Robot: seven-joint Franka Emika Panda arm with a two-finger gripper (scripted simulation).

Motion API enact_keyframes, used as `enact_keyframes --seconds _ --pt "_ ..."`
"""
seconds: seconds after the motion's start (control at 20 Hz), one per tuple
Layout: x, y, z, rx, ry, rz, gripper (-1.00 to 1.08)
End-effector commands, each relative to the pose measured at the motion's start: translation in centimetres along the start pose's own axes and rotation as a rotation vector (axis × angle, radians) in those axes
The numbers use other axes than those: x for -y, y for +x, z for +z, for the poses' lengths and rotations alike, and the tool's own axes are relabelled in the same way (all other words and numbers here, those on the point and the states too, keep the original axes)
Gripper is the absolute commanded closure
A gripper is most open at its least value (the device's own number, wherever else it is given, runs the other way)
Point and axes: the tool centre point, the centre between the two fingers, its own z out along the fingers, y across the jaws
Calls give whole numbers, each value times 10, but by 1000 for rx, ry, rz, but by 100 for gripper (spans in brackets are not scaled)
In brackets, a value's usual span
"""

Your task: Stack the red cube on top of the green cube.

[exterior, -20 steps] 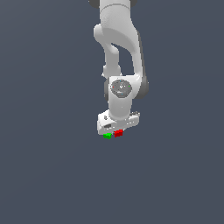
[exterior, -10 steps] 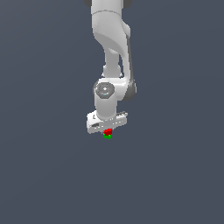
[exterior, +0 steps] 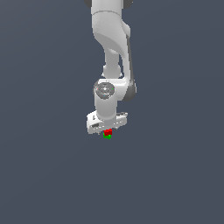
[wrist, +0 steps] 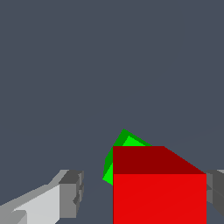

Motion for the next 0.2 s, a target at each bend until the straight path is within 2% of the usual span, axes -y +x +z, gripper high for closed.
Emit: enact_keyframes --seconds 0.0,0.15 --pt "0 0 0 0 0 0 -92" --pt "0 0 0 0 0 0 -92"
